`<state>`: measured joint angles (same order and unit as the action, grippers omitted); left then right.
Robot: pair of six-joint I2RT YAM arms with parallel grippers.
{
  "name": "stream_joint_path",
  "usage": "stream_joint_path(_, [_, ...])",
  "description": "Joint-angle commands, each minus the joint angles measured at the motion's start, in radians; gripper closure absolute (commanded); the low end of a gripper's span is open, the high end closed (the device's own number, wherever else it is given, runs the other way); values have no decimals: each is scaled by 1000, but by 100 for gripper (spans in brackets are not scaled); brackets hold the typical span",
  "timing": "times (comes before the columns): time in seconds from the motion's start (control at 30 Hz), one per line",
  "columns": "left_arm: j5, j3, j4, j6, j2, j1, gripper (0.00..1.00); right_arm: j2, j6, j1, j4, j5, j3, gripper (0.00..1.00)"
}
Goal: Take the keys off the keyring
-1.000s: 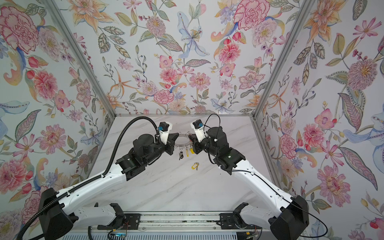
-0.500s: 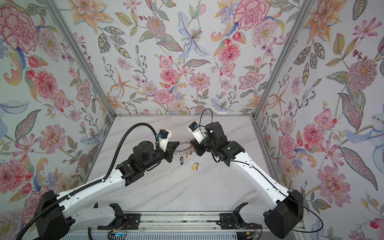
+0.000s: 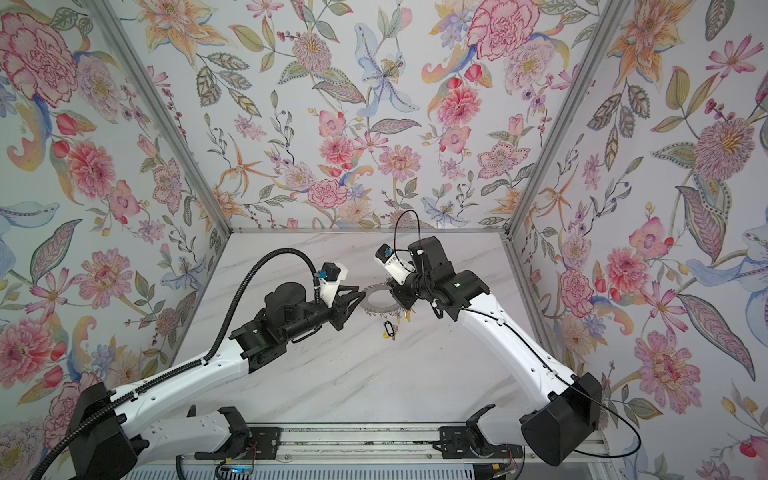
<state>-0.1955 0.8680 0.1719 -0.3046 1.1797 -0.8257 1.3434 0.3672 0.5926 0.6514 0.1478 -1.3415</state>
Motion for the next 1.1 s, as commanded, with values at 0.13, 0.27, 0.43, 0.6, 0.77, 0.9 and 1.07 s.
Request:
stream_joint_path(0.13, [-37,91,-61,102,18,40,61,20,139,48,94,-121,-97,100])
stream_joint_path(0.27, [-63,102,-61,126,26,92,58,30,203,134,118,-258,-102,100])
stream_joint_path(0.43, [-106,93,-57,127,10,167,57,28,272,179,120,-337,-113,100])
stream_joint_path(0.6, [-164,45,-49,144,-49,186,53,23,319,207,127,-339,-150,100])
stream_joint_path(0.77, [-274,-60,20,155,-125,185,54,22,370,238,126,-390,-160,100])
stream_joint_path(0.9, [-375,-145,135,144,-178,184,56,26,394,246,123,-396,-177,100])
stream_joint_path(1.07, [-431,-168,219,132,-137,183,57,31,391,259,123,-331,-206,100])
